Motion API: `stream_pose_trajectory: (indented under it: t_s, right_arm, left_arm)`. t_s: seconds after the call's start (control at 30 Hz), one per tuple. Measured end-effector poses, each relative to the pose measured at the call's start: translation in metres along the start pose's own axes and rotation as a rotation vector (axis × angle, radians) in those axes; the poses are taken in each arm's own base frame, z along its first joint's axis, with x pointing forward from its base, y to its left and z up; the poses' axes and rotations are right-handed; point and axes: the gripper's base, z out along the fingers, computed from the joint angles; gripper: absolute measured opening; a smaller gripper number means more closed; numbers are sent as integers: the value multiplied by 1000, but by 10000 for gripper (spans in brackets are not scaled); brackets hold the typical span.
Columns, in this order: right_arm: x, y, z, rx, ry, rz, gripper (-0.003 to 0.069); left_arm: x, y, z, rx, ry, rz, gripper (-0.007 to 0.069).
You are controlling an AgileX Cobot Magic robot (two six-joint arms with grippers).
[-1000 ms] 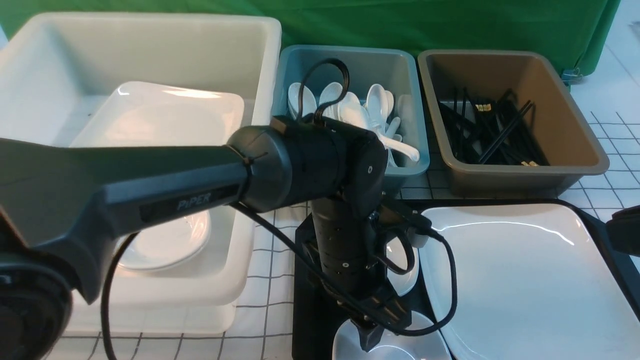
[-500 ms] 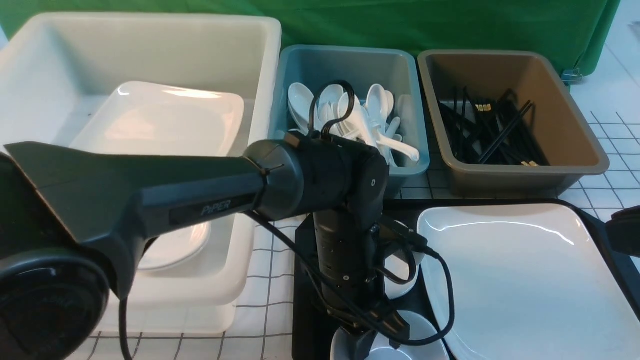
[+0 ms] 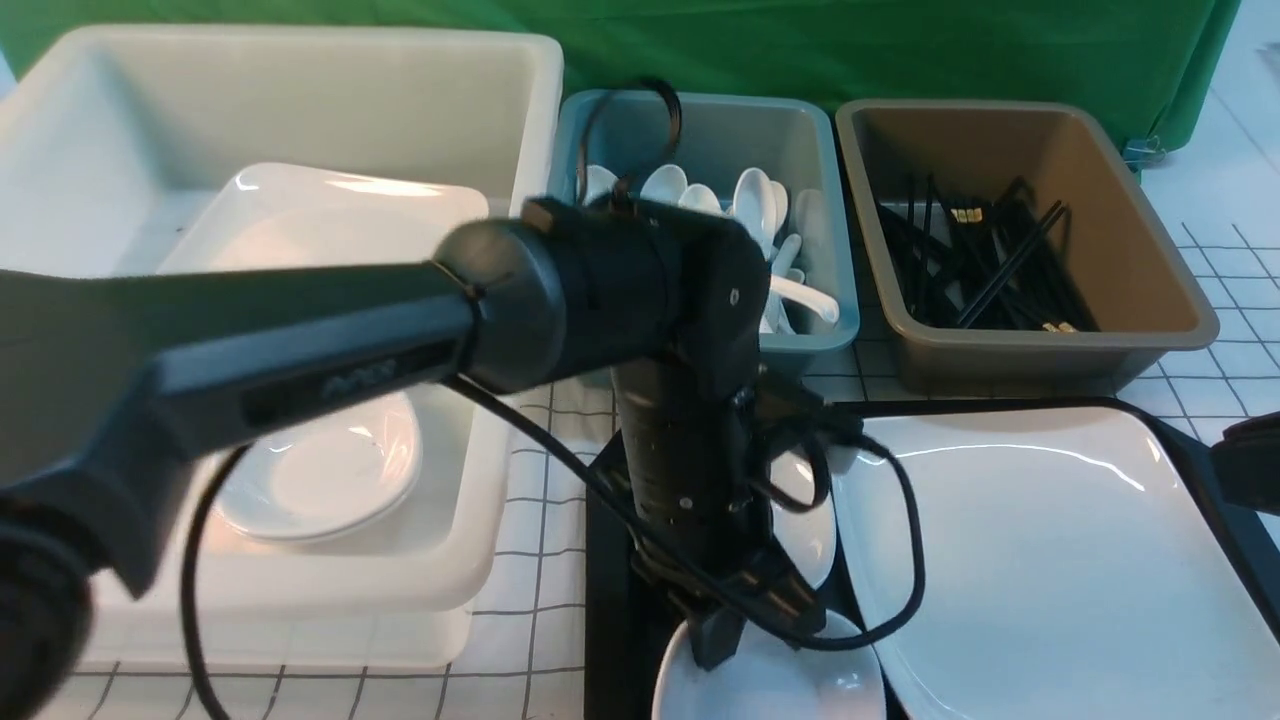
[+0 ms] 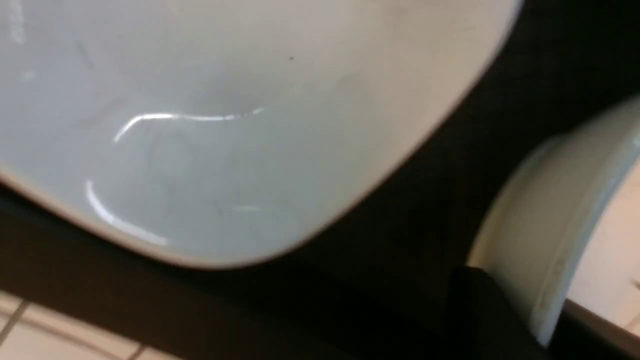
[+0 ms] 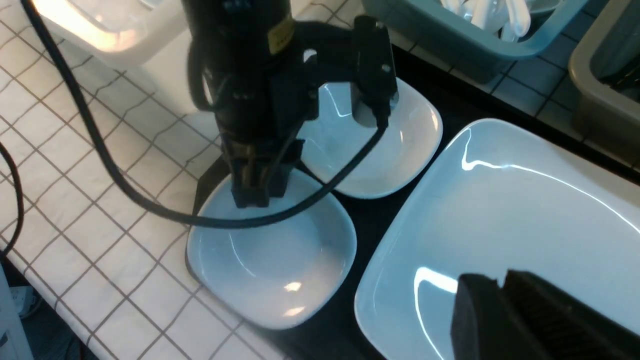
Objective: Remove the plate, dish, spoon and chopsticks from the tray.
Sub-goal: Use the left arm to put the small plate into the large storage box on the left
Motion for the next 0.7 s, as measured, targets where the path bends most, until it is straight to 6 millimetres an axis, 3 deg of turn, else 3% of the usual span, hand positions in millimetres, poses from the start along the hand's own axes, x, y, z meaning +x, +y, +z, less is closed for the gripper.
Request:
stream_pose_trajectory:
  t_s: [0.17,0.23,0.27,0.37,0.43,0.47,0.57,0.7]
  right_arm:
    - [0,0,0,0,0,0,72]
    - [-1,0,0,2,-8,0,72]
    - [-1,0,0,2,-9,0,72]
    - [-4,1,0,-15,-46,10,72]
    - [-6,3,0,-32,-66,5,72]
    - [-9,5,-1,-58,-97,3,72]
    - [-15,10,-1,-126,-158,22,50]
    - [-27,14,0,-206,-190,-6,9]
  left_arm:
    - [3,-8,-43,-16,-106,17,18]
    - [6,-11,-72,-16,-189,17,18]
    - [6,-11,-75,-16,-196,17,18]
    - [19,6,-124,-6,-336,-53,18]
    - [28,18,-140,-10,-384,-96,18]
    - [42,39,-162,-21,-445,-167,18]
    - [75,86,-196,-40,-552,-337,18]
    - [125,142,-213,-61,-663,-584,18]
